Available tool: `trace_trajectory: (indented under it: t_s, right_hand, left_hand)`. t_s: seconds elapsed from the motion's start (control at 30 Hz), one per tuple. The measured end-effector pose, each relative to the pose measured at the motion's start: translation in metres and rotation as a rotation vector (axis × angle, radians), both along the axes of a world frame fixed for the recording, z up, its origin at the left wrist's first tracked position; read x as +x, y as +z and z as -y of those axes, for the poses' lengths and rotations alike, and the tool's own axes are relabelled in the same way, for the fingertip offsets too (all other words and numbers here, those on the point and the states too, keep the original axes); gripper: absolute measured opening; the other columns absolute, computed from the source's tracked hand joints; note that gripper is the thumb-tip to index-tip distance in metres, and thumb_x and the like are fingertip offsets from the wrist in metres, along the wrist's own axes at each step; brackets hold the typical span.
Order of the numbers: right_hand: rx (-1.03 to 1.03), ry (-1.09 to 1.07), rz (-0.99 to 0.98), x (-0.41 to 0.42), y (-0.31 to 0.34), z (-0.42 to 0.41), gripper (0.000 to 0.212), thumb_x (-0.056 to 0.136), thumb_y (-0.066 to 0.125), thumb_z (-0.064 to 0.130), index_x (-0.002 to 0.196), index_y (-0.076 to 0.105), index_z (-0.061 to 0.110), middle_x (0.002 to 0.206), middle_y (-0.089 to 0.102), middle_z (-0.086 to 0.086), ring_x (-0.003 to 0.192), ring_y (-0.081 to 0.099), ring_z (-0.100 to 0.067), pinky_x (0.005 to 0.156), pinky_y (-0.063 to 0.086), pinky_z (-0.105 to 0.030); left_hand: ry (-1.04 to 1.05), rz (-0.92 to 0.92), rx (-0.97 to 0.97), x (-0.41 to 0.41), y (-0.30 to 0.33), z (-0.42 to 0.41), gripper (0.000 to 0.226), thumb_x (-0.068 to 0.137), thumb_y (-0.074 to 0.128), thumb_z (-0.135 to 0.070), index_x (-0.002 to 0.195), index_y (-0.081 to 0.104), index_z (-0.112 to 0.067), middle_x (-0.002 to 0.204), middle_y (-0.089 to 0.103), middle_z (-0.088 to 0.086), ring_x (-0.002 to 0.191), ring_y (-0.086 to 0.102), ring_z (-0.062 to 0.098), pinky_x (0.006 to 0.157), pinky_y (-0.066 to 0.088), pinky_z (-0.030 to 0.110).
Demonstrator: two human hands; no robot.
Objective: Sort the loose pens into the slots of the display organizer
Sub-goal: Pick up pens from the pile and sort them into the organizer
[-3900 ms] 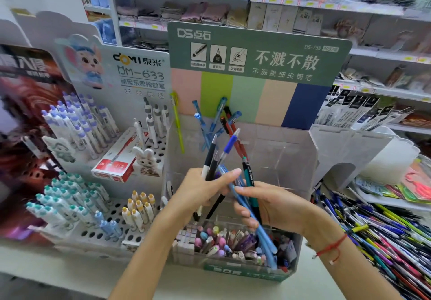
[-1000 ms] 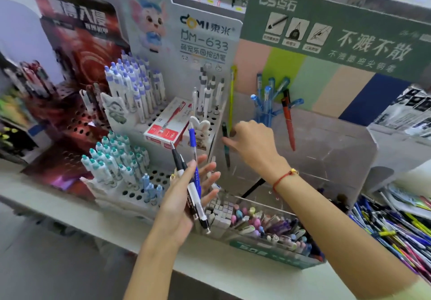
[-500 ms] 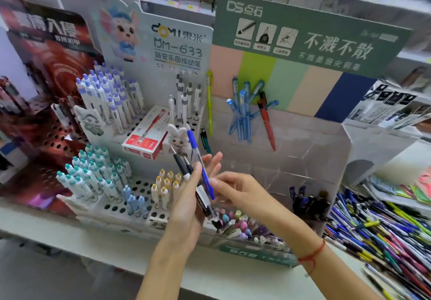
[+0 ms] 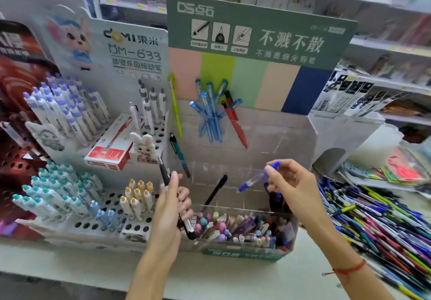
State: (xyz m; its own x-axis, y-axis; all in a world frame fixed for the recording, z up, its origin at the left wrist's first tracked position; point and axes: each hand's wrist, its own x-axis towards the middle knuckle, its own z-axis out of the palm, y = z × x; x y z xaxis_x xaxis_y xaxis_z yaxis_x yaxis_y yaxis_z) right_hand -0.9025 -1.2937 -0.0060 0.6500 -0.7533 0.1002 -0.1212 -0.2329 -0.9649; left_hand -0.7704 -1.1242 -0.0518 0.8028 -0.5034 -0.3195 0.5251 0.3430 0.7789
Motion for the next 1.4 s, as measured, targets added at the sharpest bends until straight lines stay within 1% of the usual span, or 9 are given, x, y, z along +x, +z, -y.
trace_trajectory:
  t_s: [0.23,0.33,0.6,0.7,0.83,0.93,1.07,1.27,1.4]
  right_hand:
    - [-0.626,-0.002,-0.204,-0.012,-0.028,-0.003,0.005,0.097,0.052,0.022,0.099,0.056,0.024,0.070,0.057,0.011,0.061,0.052,-0.012,0.052,0.041,-0.021]
    - [-0.776,0.034,-0.270,0.007,-0.037,-0.006,0.008,0.097,0.053,0.024,0.102,0.058,0.020,0.078,0.057,0.011,0.062,0.051,-0.007,0.056,0.038,-0.017]
    - [-0.749,0.280,-0.660,0.040,-0.058,-0.008,0.023,0.102,0.040,0.032,0.103,0.059,0.018,0.078,0.059,0.006,0.076,0.059,-0.022,0.056,0.037,-0.033]
    - [-0.759,0.146,-0.669,0.041,-0.048,-0.010,0.025,0.099,0.045,0.033,0.118,0.056,0.022,0.097,0.066,0.004,0.085,0.063,-0.019,0.061,0.046,-0.031]
    - [-0.611,0.191,-0.533,0.027,-0.029,-0.025,0.018,0.096,0.050,0.042,0.106,0.053,0.028,0.082,0.059,0.013,0.073,0.058,-0.006,0.064,0.048,-0.028]
    - [-0.169,0.391,-0.479,0.025,-0.024,-0.049,0.025,0.094,0.049,0.049,0.107,0.057,0.029,0.091,0.065,0.012,0.080,0.063,-0.001,0.074,0.054,-0.026]
    - [0.222,0.400,-0.236,0.031,-0.029,-0.073,0.014,0.100,0.048,0.022,0.108,0.057,0.017,0.082,0.064,0.001,0.059,0.061,-0.007,0.055,0.049,-0.020]
    - [0.172,0.262,-0.078,0.041,-0.030,-0.072,0.013,0.094,0.060,0.024,0.099,0.071,0.020,0.091,0.073,0.000,0.084,0.069,-0.014,0.069,0.058,-0.030]
    - [0.241,0.274,0.013,0.040,-0.029,-0.083,0.015,0.090,0.064,0.019,0.105,0.066,0.023,0.098,0.070,0.004,0.076,0.069,-0.020,0.060,0.058,-0.031]
  left_hand:
    - [0.016,-0.097,-0.013,0.001,-0.013,-0.014,0.025,0.101,0.037,-0.016,0.078,0.043,-0.013,0.059,0.040,-0.003,0.040,0.034,0.004,0.035,0.027,0.015]
    - [0.012,-0.049,0.056,-0.001,-0.017,-0.018,0.021,0.101,0.041,-0.018,0.094,0.061,-0.011,0.073,0.063,-0.002,0.059,0.057,0.007,0.062,0.049,0.021]
    - [-0.025,-0.053,-0.002,-0.002,-0.011,-0.022,0.026,0.102,0.037,-0.021,0.104,0.062,-0.017,0.098,0.074,0.000,0.093,0.071,0.014,0.099,0.044,0.037]
    - [-0.055,-0.098,-0.044,-0.004,-0.011,-0.022,0.027,0.103,0.034,-0.021,0.110,0.059,-0.017,0.113,0.071,0.004,0.108,0.066,0.021,0.106,0.039,0.041]
    - [-0.095,-0.087,-0.115,-0.008,-0.008,-0.017,0.027,0.104,0.030,-0.027,0.116,0.052,-0.019,0.123,0.066,-0.001,0.117,0.061,0.018,0.112,0.031,0.042]
    - [-0.063,-0.095,-0.170,-0.016,-0.001,-0.007,0.027,0.103,0.029,-0.031,0.104,0.055,-0.025,0.123,0.066,-0.005,0.120,0.058,0.015,0.108,0.037,0.042]
    - [-0.032,-0.060,-0.197,-0.029,0.005,0.012,0.043,0.103,0.026,-0.034,0.094,0.067,-0.032,0.116,0.069,-0.011,0.118,0.056,0.008,0.094,0.044,0.036]
    - [-0.086,0.090,-0.018,-0.038,0.000,0.024,0.039,0.098,0.033,-0.042,0.106,0.066,-0.022,0.115,0.070,-0.006,0.108,0.065,0.014,0.081,0.051,0.032]
    - [-0.149,0.169,0.023,-0.033,0.006,0.023,0.042,0.102,0.029,-0.042,0.117,0.067,-0.031,0.095,0.074,-0.013,0.064,0.066,0.004,0.042,0.043,0.016]
